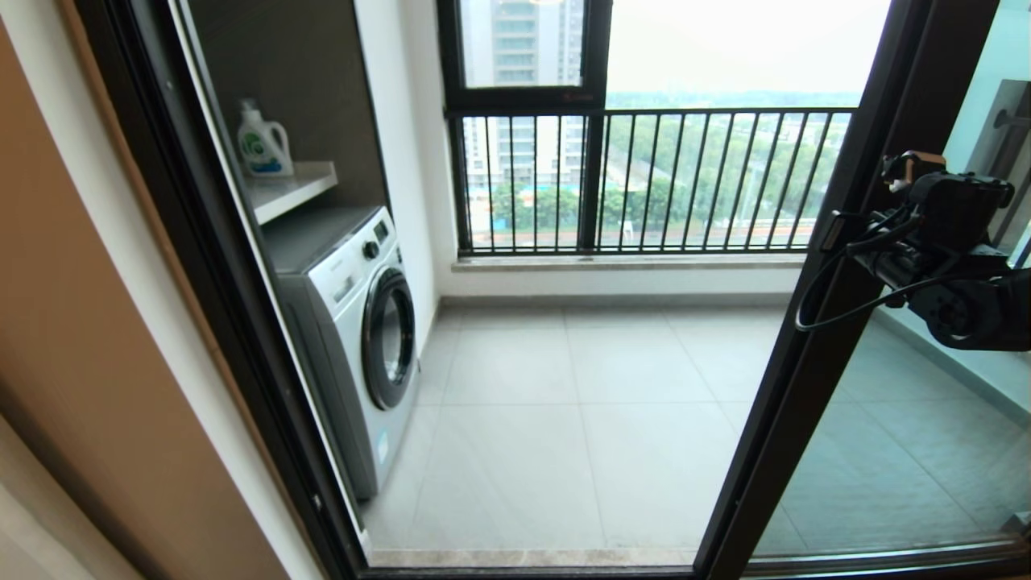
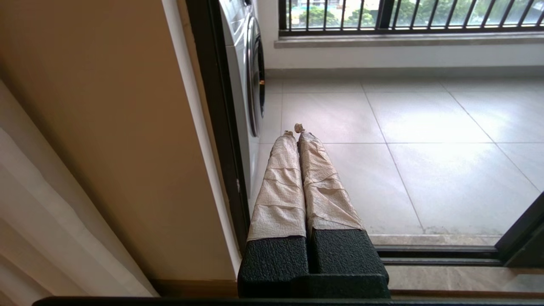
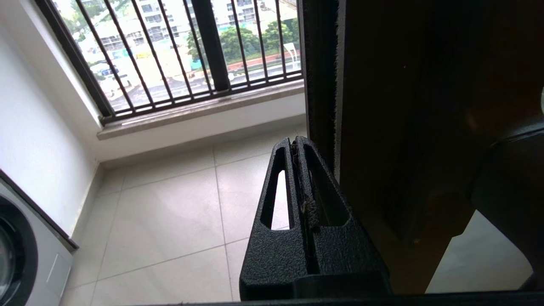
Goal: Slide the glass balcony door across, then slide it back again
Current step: Open the slid door
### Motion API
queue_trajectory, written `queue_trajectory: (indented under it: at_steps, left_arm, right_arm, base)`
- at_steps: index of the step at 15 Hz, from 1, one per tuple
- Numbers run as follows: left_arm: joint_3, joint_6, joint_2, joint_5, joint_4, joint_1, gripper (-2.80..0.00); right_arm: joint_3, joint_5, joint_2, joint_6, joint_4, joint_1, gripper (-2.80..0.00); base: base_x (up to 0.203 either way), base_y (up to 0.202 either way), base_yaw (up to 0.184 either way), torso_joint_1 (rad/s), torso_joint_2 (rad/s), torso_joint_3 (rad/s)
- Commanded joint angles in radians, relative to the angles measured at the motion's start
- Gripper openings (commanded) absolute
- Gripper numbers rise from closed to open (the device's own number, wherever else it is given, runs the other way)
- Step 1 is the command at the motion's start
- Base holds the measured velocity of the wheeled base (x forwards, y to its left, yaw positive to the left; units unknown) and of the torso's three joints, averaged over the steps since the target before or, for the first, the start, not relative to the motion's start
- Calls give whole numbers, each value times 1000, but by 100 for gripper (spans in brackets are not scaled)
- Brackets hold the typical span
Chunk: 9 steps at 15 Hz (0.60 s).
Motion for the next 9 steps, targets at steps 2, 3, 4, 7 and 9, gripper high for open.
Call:
queue_trajectory:
  at_steps: [2,3,4,7,9]
  left_arm:
    - [0,0,2,0,0,1,-280]
    - [2,0,2,0,0,1,-280]
    - [0,0,2,0,0,1,-280]
    - [0,0,2,0,0,1,-280]
    - [0,0,2,0,0,1,-280]
  right_arm:
    - [7,1,-13,0,-6,9,-280]
    - [7,1,-15,0,-8,11,-280]
    - [14,1,-20,0,-8,16,-280]
    - [39,1,-36,0,-9,45,-280]
    - [35,1,-30,0,-9,43,-280]
  base:
    - [0,0,0,0,0,0]
    - [0,0,0,0,0,0]
    - [0,0,0,0,0,0]
    - [0,0,0,0,0,0]
    - [0,0,0,0,0,0]
